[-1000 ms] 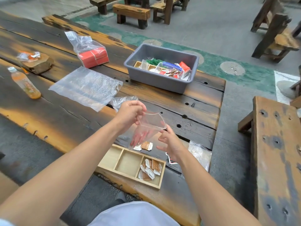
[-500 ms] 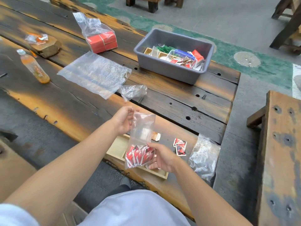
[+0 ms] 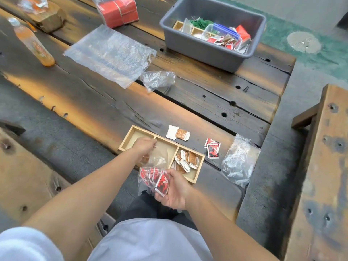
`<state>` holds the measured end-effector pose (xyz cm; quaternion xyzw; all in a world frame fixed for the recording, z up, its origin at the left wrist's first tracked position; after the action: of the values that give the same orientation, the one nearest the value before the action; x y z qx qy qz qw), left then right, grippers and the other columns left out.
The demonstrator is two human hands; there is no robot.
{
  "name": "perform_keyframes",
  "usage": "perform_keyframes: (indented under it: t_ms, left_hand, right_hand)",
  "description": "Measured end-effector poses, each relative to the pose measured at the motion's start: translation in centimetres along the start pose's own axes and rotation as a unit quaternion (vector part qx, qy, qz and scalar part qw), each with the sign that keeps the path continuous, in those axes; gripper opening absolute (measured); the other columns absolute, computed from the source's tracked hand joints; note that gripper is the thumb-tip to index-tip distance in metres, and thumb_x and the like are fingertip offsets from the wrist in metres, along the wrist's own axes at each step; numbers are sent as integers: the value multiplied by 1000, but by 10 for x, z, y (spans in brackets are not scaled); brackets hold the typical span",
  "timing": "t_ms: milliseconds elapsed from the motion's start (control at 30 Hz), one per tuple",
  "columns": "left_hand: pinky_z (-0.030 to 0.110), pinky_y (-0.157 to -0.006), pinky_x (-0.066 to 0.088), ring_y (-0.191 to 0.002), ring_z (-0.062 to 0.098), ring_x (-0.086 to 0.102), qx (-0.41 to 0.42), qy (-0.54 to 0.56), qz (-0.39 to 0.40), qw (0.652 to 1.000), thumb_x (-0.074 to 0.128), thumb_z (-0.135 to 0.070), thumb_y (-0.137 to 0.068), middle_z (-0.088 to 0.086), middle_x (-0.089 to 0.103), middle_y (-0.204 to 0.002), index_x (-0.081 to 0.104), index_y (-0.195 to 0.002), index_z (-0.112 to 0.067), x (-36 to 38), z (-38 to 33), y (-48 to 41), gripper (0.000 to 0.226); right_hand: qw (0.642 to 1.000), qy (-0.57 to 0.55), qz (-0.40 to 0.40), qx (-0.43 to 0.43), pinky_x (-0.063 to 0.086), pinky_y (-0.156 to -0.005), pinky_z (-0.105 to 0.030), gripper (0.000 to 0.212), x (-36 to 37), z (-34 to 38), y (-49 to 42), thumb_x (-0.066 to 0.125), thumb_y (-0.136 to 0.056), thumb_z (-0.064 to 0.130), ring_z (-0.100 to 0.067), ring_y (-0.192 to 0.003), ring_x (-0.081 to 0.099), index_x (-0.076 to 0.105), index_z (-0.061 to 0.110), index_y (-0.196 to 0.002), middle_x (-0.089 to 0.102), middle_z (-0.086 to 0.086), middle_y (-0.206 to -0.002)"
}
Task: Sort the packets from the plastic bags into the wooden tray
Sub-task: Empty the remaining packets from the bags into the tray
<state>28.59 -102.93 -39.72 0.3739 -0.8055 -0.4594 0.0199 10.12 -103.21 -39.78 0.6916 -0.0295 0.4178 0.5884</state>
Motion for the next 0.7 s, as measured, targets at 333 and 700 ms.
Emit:
perform_keyframes:
  t_ms: [333,700]
  left_hand:
    - [25,-58,41,-61,16,51,-2,-61,-4,998,61,-23,-92,7,62,-77,62,-73,-13,-2,-4,-34,22]
    - [31,-56,56,-88,27,68,-2,-56,81,995,62,-12,-89,10,67,-96,58,-91,-15,1,-13,-36,5]
  right_hand:
    - [988,-130,-80,7,26,-28,-15,48,10,20,-17,37,-95,48,-10,-37,39,54,5,-80,49,-6,-60]
    - [976,-173,-122,-45,18,-23,-18,57,36,46,-11,60,-88,61,-7,-25,20,46,7,-98,20,5,-44]
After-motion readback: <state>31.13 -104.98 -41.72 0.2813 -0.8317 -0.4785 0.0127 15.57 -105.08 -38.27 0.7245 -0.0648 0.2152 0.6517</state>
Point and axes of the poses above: each hand's wrist, its own y-axis away from the middle knuckle, its own x-axis out of the palm, z = x × y, the point moved 5 cm from there along -y, towards the middle knuckle
